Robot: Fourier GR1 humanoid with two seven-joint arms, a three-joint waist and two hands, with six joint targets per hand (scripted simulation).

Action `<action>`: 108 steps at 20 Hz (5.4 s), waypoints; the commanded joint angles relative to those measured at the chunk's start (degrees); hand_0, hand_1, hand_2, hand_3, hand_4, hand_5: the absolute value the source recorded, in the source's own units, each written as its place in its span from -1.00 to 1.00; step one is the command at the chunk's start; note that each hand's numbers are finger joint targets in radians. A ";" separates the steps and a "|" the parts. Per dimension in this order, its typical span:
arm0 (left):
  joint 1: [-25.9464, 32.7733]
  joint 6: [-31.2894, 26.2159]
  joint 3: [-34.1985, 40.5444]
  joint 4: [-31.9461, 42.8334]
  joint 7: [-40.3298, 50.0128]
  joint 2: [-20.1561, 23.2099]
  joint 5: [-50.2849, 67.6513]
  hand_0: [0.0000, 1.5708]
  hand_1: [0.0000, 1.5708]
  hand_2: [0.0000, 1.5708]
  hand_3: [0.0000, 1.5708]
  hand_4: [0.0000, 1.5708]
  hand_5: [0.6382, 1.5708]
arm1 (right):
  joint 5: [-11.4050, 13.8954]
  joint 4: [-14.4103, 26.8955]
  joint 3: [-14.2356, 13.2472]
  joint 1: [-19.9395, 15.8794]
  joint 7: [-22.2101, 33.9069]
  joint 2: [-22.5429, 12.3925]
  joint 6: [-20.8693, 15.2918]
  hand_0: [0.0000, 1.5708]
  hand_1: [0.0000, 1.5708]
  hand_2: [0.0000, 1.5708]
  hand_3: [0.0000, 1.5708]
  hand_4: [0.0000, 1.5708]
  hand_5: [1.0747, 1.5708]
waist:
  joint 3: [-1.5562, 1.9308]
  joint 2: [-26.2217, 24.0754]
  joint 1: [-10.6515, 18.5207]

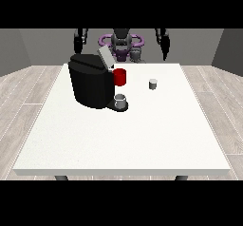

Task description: Insert the coffee pod into the coffee machine and close the lid

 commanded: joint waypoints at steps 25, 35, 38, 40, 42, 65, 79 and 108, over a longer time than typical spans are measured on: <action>-21.12 -9.81 0.34 30.42 -7.29 19.95 -22.86 -1.00 -1.00 -1.00 -1.00 -1.00 1.00 | 13.88 -1.06 6.73 -6.19 0.38 6.19 -10.60 -1.00 -1.00 -1.00 -1.00 -1.00 1.00 | -0.46 11.00 -10.75; -28.75 -3.78 -1.74 37.41 -7.22 16.78 -32.32 0.20 0.20 0.23 -0.15 -1.00 1.00 | 8.78 7.23 -1.03 -13.88 2.42 2.82 -7.37 -1.00 -1.00 -1.00 -1.00 -1.00 1.00 | -0.42 10.04 -7.95; -28.85 -0.61 -4.13 37.27 -10.27 17.35 -36.58 0.13 0.13 0.23 0.04 -0.51 1.00 | 12.95 10.64 1.94 -11.20 -0.52 5.40 -11.00 -1.00 -1.00 -1.00 -1.00 -1.00 1.00 | -0.42 10.78 -6.89; -28.82 3.25 -5.44 39.03 -12.02 16.18 -39.73 0.36 0.36 0.44 0.18 -0.41 1.00 | 11.36 10.43 1.07 -13.43 0.25 6.17 -10.78 -1.00 -1.00 -1.00 -1.00 -1.00 1.00 | -0.43 11.82 -7.08; -30.21 4.44 -6.40 41.41 -8.62 15.43 -42.62 0.20 0.20 0.32 0.11 -0.45 1.00 | 11.91 9.91 1.85 -13.51 0.99 5.36 -9.68 -1.00 -1.00 -1.00 -1.00 -1.00 1.00 | -0.43 11.55 -9.36; -35.14 -3.25 -5.36 48.41 -15.37 9.91 -46.35 0.83 0.83 0.81 0.72 -0.38 1.00 | 12.85 22.64 -1.29 -10.92 -3.68 4.95 -11.65 -1.00 -1.00 -1.00 -1.00 -1.00 1.00 | -0.42 5.04 -5.39; -48.48 -21.74 -4.87 42.30 -5.54 7.60 -45.16 0.69 0.69 0.72 0.68 -0.25 1.00 | 11.42 30.37 -4.82 -15.75 -5.09 1.88 -9.24 -1.00 -1.00 -1.00 -1.00 -1.00 1.00 | -0.39 -0.13 -4.42; -69.00 -25.66 8.43 51.77 -3.94 19.58 -41.76 0.56 0.56 0.64 0.58 -0.38 1.00 | 12.28 15.50 -2.19 -23.83 1.86 2.94 -9.01 -1.00 -1.00 -1.00 -1.00 -0.76 1.00 | -0.41 12.44 -17.53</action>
